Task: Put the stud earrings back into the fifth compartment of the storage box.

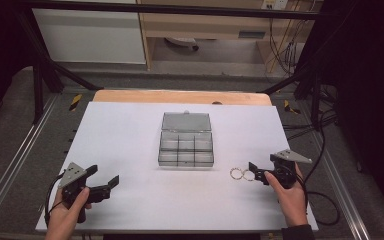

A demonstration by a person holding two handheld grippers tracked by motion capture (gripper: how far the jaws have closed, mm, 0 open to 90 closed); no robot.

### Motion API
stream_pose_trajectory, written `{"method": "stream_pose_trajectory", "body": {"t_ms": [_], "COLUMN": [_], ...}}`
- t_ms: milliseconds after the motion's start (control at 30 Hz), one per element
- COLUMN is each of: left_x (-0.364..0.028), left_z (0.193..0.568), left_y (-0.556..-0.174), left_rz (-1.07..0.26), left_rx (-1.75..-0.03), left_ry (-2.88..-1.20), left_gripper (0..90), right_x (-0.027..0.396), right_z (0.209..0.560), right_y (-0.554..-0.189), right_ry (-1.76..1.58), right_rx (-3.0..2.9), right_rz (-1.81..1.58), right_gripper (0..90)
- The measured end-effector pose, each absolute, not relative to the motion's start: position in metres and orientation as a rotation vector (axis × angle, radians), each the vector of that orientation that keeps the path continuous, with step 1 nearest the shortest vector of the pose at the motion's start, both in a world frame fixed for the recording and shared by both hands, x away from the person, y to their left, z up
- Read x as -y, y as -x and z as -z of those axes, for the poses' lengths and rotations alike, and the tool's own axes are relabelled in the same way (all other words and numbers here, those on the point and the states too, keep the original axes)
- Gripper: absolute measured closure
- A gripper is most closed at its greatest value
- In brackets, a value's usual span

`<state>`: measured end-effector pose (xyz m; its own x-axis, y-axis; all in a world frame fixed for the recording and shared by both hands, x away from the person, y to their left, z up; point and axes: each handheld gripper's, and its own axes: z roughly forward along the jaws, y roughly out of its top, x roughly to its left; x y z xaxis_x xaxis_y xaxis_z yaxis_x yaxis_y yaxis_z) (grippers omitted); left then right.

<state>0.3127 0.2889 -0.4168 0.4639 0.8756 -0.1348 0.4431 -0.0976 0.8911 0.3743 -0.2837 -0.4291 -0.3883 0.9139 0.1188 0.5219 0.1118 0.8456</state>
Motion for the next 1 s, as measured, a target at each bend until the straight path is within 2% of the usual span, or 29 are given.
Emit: {"method": "stream_pose_trajectory", "body": {"t_ms": [600, 967, 1000], "left_x": [-0.292, -0.292, -0.293], "left_z": [0.416, 0.418, 0.418], "left_y": [-0.314, -0.315, -0.315], "left_rz": [-0.546, -0.524, -0.525], "left_rx": [-1.175, -1.192, -1.193], "left_ry": [-1.692, -1.706, -1.708], "left_gripper": [8.9, 8.8, 8.8], "right_x": [0.267, 0.264, 0.265], "right_z": [0.432, 0.438, 0.438], "right_y": [-0.387, -0.395, -0.395], "right_ry": [-1.363, -1.359, -1.36], "right_rx": [-2.06, -2.128, -2.136], "right_rz": [-1.13, -1.128, -1.13], "right_gripper": [10.6, 22.0, 26.2]}}
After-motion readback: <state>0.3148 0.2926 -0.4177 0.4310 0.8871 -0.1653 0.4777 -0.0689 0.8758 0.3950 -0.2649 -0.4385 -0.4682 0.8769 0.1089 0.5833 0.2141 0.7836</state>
